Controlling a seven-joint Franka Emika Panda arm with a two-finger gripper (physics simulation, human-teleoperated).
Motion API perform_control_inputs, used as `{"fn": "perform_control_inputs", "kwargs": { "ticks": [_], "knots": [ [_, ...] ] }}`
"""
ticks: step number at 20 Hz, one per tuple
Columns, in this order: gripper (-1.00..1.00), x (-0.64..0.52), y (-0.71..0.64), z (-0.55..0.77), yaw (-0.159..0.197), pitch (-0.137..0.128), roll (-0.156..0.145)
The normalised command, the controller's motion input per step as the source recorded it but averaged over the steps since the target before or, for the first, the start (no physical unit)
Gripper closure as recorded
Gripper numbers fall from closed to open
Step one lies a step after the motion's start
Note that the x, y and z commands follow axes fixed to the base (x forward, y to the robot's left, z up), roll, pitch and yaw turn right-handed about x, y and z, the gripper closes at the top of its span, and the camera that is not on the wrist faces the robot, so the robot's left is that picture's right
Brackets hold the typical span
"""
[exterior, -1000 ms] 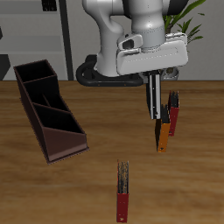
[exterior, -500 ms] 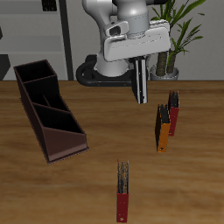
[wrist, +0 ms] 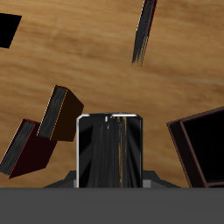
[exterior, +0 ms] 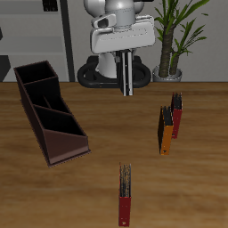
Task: Place the striped book into the right desk caddy's back compartment
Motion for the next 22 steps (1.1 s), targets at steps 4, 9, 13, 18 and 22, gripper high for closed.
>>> {"fn": "perform_control_inputs", "kwargs": {
  "ticks": [4, 9, 13, 18, 22],
  "knots": [
    [1.0, -0.4, -0.39, 0.2, 0.052, -0.049, -0.068],
    [1.0, -0.31, -0.37, 0.16, 0.062, -0.026, -0.059],
    [1.0, -0.15, -0.35, 0.11, 0.046, -0.011, -0.066],
    [1.0, -0.23, -0.48, 0.1, 0.051, 0.008, -0.094],
    [1.0, -0.17, -0.42, 0.19, 0.021, -0.007, -0.092]
  ]
}}
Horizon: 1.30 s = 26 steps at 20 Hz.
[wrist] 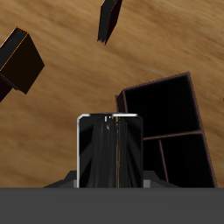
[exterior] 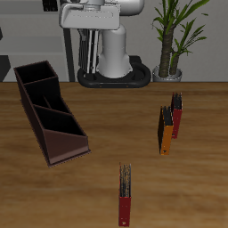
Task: Place the striped book into the right desk caddy's back compartment
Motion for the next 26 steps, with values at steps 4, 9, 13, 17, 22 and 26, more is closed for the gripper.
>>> {"fn": "perform_control_inputs", "kwargs": {
  "ticks": [4, 9, 13, 17, 22, 26],
  "knots": [
    [1.0, -0.07, -0.51, 0.19, -0.002, -0.011, -0.108],
    [1.0, 0.0, -0.48, 0.16, -0.006, -0.022, -0.097],
    [1.0, 0.03, -0.54, 0.05, -0.007, 0.001, -0.103],
    [1.0, -0.01, -0.25, -0.09, 0.021, 0.012, -0.042],
    [1.0, 0.0, -0.02, -0.14, 0.094, -0.005, -0.014],
    [1.0, -0.02, 0.02, -0.15, 0.096, 0.014, -0.012]
  ]
}}
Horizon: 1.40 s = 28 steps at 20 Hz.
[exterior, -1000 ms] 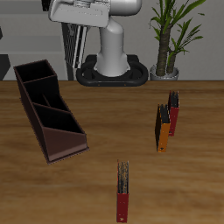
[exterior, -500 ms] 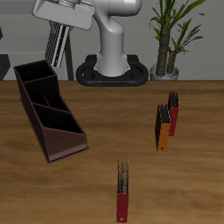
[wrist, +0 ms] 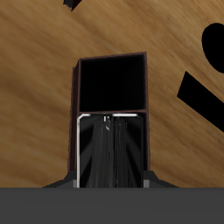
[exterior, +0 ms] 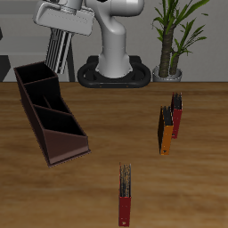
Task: Place the striped book into the right desk caddy's back compartment
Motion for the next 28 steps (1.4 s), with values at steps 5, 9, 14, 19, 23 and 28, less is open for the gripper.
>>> {"fn": "perform_control_inputs", "kwargs": {
  "ticks": [5, 9, 14, 19, 23, 28],
  "knots": [
    [1.0, -0.02, -0.03, -0.05, 0.114, -0.05, -0.035],
    [1.0, -0.15, -0.1, -0.11, 0.028, -0.007, -0.037],
    [1.0, -0.17, 0.0, -0.13, 0.037, -0.052, -0.019],
    [1.0, -0.08, 0.05, -0.1, -0.009, -0.023, 0.004],
    [1.0, -0.11, 0.04, -0.05, -0.006, -0.074, -0.01],
    [1.0, -0.05, 0.04, -0.12, -0.066, 0.016, -0.006]
  ]
}}
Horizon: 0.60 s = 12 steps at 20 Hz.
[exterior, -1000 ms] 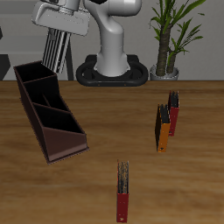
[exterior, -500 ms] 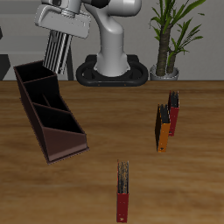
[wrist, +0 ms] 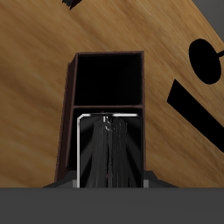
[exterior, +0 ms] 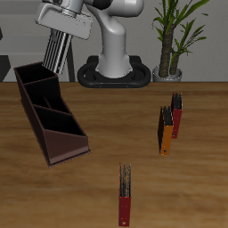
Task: Place the striped book into the right desk caddy's back compartment
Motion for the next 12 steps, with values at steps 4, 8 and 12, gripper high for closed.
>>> {"fn": "perform_control_inputs", "kwargs": {
  "ticks": [4, 8, 12],
  "knots": [
    [1.0, -0.04, 0.03, 0.0, -0.047, 0.009, 0.012],
    [1.0, -0.02, -0.04, 0.05, -0.022, -0.014, -0.009],
    [1.0, 0.03, -0.12, 0.07, -0.017, -0.011, -0.021]
  ]
}}
